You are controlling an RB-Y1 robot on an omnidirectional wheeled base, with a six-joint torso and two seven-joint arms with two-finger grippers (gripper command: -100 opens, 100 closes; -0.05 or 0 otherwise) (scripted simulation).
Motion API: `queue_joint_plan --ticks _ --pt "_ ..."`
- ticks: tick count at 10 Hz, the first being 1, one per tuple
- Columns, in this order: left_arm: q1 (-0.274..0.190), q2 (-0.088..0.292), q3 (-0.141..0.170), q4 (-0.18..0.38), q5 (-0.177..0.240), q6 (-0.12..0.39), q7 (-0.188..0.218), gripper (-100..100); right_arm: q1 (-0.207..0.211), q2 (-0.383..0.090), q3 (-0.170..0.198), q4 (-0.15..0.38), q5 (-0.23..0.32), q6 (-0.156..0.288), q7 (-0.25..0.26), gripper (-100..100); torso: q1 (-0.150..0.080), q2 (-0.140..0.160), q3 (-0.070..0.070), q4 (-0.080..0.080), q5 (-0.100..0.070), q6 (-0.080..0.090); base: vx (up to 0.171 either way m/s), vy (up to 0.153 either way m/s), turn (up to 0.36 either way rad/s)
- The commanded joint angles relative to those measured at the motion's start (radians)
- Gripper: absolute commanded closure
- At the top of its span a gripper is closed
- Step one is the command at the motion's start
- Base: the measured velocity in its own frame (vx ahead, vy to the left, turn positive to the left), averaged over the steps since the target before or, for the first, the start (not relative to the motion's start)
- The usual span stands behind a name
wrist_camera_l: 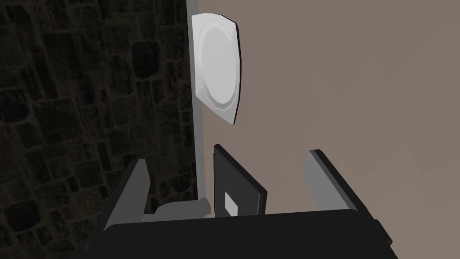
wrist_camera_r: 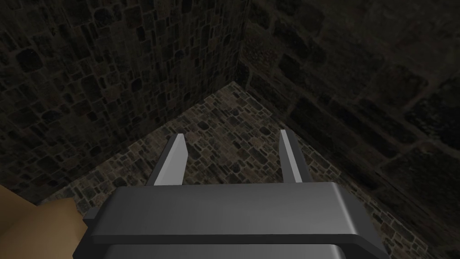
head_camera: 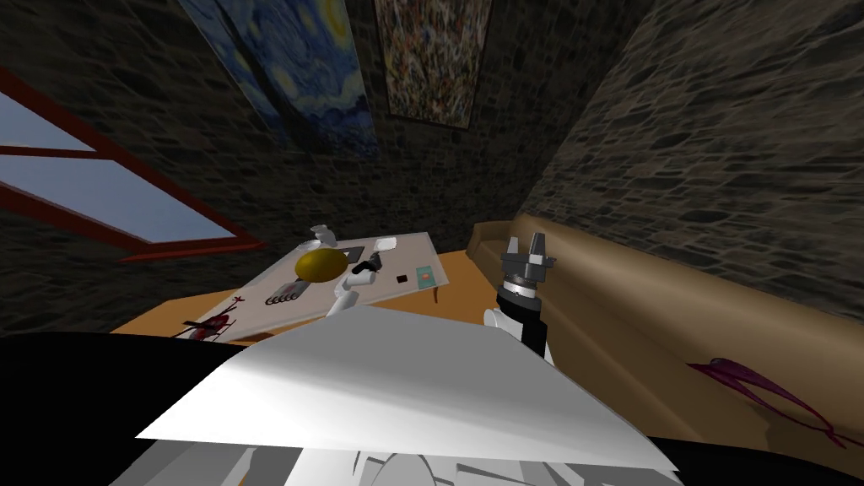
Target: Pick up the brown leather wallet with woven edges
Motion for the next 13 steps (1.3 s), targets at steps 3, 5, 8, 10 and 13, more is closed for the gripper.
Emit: queue_joint_plan --ticks 3,5,8,10,13 --pt "-0.047 0.011 0.026 0.106 0.008 0.075 0.017 -100 0.0 0.0 0.0 0.0 0.0 0.0 0.0 0 0.0 0.0 0.0 0.0 0.0 0.0 -0.01 0.02 -0.153" --pt "-0.074 0.017 0.043 0.155 0.014 0.12 0.027 -100 0.0 0.0 0.0 0.0 0.0 0.0 0.0 0 0.0 0.0 0.0 0.0 0.0 0.0 -0.009 0.022 -0.144" --pt "-0.101 0.023 0.06 0.227 0.02 0.164 0.037 -100 0.0 0.0 0.0 0.0 0.0 0.0 0.0 0 0.0 0.0 0.0 0.0 0.0 -0.001 -0.01 0.014 -0.087" --pt "-0.128 0.029 0.077 0.274 0.025 0.207 0.047 -100 0.0 0.0 0.0 0.0 0.0 0.0 0.0 0 -0.001 0.0 0.0 0.0 0.0 0.0 -0.009 0.013 -0.156" --pt "-0.155 0.035 0.093 0.349 0.031 0.25 0.057 -100 0.0 0.0 0.0 0.0 0.0 0.0 0.0 0 -0.001 0.0 0.0 0.0 0.0 0.0 -0.008 0.011 -0.083"
